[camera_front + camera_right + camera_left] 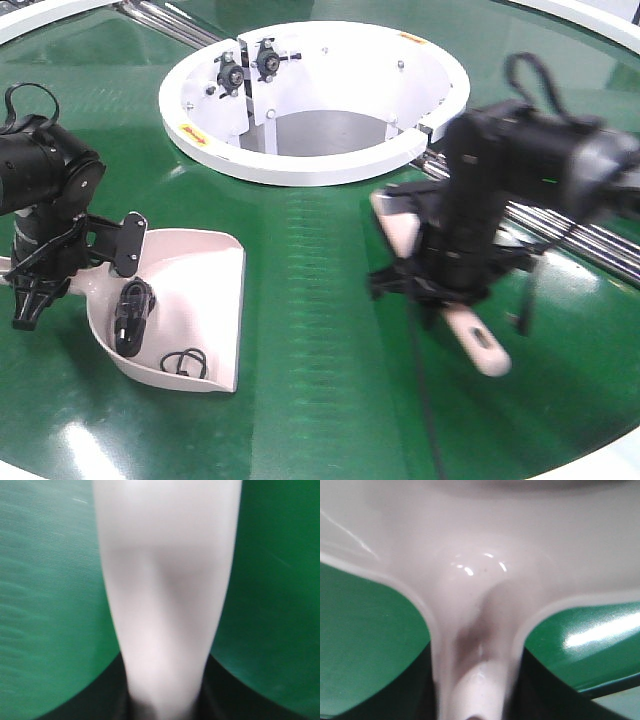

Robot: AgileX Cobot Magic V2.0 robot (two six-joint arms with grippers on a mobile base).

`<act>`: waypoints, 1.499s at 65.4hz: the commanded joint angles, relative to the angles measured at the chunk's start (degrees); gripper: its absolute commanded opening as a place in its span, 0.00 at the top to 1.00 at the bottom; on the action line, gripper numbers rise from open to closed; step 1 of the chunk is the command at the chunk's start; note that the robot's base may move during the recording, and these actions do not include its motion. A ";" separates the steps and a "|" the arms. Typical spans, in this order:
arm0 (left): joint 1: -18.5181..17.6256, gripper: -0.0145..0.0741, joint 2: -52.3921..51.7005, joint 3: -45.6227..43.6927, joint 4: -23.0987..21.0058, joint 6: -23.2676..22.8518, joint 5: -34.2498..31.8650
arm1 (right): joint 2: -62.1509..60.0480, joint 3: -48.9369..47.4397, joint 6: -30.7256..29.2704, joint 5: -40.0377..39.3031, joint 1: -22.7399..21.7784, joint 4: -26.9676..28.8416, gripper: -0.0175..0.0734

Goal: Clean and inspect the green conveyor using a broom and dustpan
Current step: 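Carry the brush back away from the dustpan with the right gripper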

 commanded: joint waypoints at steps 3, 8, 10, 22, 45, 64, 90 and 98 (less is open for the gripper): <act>-0.32 0.84 -2.78 -1.49 1.37 -0.23 0.48 | -6.69 5.34 -2.49 -5.73 -4.66 -0.12 0.81; -0.32 0.84 -2.78 -1.49 1.37 -0.23 0.48 | -7.81 8.49 -4.10 -7.28 -6.54 0.05 0.81; -0.32 0.84 -2.78 -1.49 1.37 -0.23 0.48 | -8.08 9.52 -4.74 -7.71 -7.35 0.05 0.81; -0.32 0.84 -2.78 -1.49 1.37 -0.23 0.48 | -8.12 13.19 -7.22 -9.29 -9.61 -0.21 0.81; -0.32 0.84 -2.78 -1.49 1.37 -0.23 0.48 | -7.76 13.63 -7.73 -12.52 -9.55 0.23 0.81; -0.32 0.84 -2.78 -1.49 1.37 -0.23 0.48 | -7.76 13.63 -7.70 -11.68 -9.55 0.23 0.81; -0.32 0.84 -2.78 -1.49 1.37 0.25 -1.11 | -7.76 13.63 -7.75 -8.87 -9.55 -0.05 0.81; -0.32 0.84 -2.78 -1.49 1.37 0.25 -1.11 | -7.76 13.63 -7.75 -8.26 -9.55 -0.05 0.81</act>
